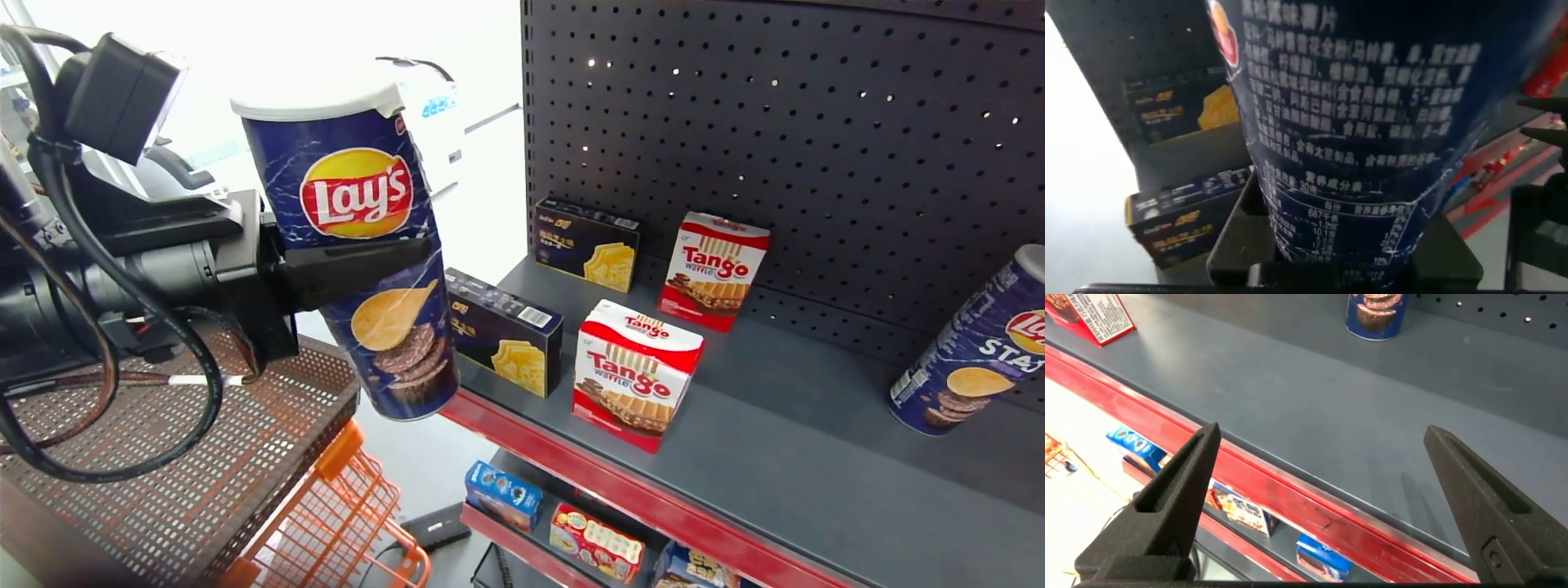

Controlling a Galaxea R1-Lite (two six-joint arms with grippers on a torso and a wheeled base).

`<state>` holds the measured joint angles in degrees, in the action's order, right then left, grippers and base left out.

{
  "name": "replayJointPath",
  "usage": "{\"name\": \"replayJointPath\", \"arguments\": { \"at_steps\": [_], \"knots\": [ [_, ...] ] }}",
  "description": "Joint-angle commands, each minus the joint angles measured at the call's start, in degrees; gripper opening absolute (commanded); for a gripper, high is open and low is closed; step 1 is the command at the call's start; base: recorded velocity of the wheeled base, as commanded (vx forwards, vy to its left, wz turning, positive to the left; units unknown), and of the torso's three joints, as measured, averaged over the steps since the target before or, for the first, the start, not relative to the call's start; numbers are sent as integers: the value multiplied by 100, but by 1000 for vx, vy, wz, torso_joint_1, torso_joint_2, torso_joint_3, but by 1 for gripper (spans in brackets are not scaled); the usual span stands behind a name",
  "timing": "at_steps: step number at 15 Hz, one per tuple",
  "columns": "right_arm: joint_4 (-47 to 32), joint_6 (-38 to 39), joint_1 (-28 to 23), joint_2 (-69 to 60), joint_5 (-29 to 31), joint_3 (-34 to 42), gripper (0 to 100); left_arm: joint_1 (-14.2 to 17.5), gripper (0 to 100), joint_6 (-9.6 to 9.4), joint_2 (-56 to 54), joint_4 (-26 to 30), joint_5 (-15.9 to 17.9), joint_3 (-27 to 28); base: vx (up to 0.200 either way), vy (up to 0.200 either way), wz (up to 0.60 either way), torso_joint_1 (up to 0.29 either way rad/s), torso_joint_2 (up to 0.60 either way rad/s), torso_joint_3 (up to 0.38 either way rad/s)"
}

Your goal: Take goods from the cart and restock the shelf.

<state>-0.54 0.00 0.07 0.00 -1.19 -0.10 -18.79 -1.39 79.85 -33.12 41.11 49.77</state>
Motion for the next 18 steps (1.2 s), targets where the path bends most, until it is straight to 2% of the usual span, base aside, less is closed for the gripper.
{"name": "replayJointPath", "arguments": {
  "at_steps": [1,2,5,7,9,12,18],
  "knots": [
    [1,0,1,9,-4,1,100,-81,0,-2,-57,7,196,-135,0,0,0,0,0,0],
    [1,0,1,9,-4,1,100,-99,0,-2,-119,16,310,-196,0,0,0,0,0,0],
    [1,-9,1,9,-12,1,100,-134,0,-2,-154,16,337,-231,0,0,0,0,0,0],
    [1,-9,1,9,-12,1,100,-371,0,51,-171,-10,407,-231,0,0,0,0,0,0],
    [1,-9,1,9,-12,1,100,-512,0,192,-233,-45,477,-240,0,0,-600,2,2,5],
    [1,-9,1,9,-12,1,100,-547,0,192,-242,-54,662,-231,0,0,-600,-2,1,4],
    [1,-9,1,9,-12,1,100,-653,0,200,-338,-54,671,-223,0,0,-600,4,5,1]
  ]
}}
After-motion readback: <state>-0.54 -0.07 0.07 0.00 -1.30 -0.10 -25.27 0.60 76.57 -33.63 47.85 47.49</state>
